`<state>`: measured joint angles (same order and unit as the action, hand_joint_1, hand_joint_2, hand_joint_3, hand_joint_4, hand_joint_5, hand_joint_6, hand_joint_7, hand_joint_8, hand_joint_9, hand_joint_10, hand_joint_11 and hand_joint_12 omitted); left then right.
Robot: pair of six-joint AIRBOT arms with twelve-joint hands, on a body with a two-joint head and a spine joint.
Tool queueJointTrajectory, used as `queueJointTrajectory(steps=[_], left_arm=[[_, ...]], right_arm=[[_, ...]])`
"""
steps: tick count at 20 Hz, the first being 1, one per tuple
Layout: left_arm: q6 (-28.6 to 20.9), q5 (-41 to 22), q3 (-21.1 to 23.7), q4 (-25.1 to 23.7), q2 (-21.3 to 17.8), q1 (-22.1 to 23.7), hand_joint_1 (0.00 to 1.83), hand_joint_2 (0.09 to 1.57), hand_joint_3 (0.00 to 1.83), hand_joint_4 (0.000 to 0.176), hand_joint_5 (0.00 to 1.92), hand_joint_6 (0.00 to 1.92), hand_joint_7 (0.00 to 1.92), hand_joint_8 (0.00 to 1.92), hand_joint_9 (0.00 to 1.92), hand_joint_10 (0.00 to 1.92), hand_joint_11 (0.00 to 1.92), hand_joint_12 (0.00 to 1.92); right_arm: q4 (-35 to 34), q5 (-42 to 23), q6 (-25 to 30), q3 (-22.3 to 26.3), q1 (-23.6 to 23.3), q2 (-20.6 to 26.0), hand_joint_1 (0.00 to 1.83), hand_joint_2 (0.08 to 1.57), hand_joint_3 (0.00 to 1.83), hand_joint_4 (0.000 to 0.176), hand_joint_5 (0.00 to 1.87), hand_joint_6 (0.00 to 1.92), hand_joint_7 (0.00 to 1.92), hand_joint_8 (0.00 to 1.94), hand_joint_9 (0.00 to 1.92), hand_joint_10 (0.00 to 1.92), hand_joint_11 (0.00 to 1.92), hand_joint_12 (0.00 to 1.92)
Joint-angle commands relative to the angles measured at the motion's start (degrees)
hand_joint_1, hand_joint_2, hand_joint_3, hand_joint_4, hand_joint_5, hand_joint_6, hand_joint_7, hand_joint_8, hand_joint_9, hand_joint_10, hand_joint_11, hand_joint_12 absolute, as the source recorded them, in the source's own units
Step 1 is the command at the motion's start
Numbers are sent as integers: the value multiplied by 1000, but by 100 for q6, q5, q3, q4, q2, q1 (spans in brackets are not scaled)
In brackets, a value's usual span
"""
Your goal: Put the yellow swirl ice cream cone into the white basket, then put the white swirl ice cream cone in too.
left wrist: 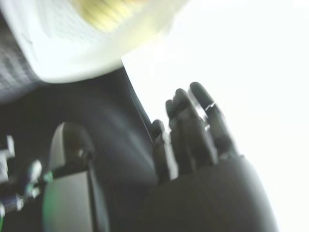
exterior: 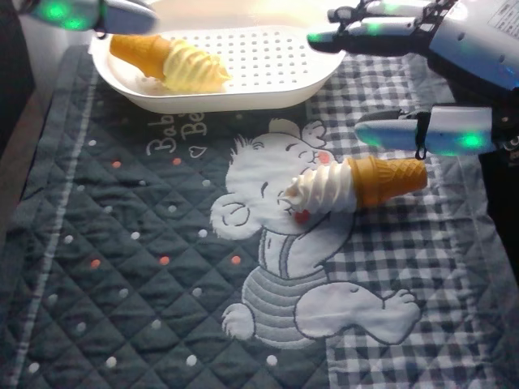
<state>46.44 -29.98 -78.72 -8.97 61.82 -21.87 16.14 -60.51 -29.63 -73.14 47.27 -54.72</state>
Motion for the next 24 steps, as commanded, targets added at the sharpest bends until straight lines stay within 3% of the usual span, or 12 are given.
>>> queueJointTrajectory(steps=[1,3,4,6,7,10,11,13,18,22,23,24], left_arm=[[-99,-1307,176,173,-146,-88,871,963,0,32,478,1,488,0,483,0,38,1131],[-99,-1762,568,243,-490,-424,868,921,0,48,504,3,514,5,519,13,106,1158],[-99,-1989,783,269,-663,-624,870,905,0,41,512,4,493,0,487,2,89,1142],[-99,-2212,1036,290,-880,-884,905,893,0,1,522,4,460,0,406,0,14,1090],[-101,-2381,1223,306,-1042,-1104,945,882,0,0,546,12,459,1,400,4,0,1073],[-118,-2560,1368,372,-1147,-1304,981,853,0,0,567,10,481,6,431,13,0,1146],[-133,-2598,1387,382,-1151,-1335,1002,829,0,0,572,4,497,4,463,17,1,1213],[-171,-2604,1398,396,-1151,-1386,1037,819,0,0,591,3,514,3,470,11,0,1216],[-229,-2636,1396,464,-1157,-1528,961,868,6,0,582,0,514,0,475,4,16,1112],[-261,-2687,1396,502,-1156,-1572,956,892,9,0,586,4,525,2,475,3,20,1066],[-262,-2700,1396,539,-1156,-1613,948,895,8,0,583,2,527,3,478,4,25,1074],[-262,-2708,1396,563,-1156,-1639,954,886,2,0,581,0,535,2,485,4,23,1107]], right_arm=[[-128,-561,221,-58,-99,-105,538,1147,2,85,469,7,437,20,369,13,308,109],[63,-350,602,-190,-99,-223,475,1132,0,74,485,2,474,6,440,12,398,137],[172,-171,677,-221,-99,-278,466,1123,0,61,489,3,474,4,454,15,425,148],[297,40,677,-253,-99,-357,402,1114,0,91,459,1,442,0,406,2,378,139],[407,242,677,-288,-99,-415,463,1079,11,92,441,0,420,0,397,1,173,575],[567,581,677,-344,-99,-470,548,1033,0,105,392,0,361,0,384,0,12,935],[647,736,677,-368,-99,-506,572,1023,0,114,372,0,341,0,372,0,2,973],[788,980,677,-437,-98,-625,689,993,0,80,392,6,338,0,358,0,0,941],[1115,1369,677,-493,-98,-683,771,919,0,95,378,0,353,4,380,8,24,866],[1136,1569,677,-585,-98,-741,950,917,0,17,490,2,551,7,692,46,416,949],[1134,1600,677,-647,-98,-812,1119,959,2,0,675,13,757,361,723,1130,680,1566],[1117,1620,677,-698,-98,-862,1297,1089,6,0,776,18,885,970,759,1464,759,1734]])
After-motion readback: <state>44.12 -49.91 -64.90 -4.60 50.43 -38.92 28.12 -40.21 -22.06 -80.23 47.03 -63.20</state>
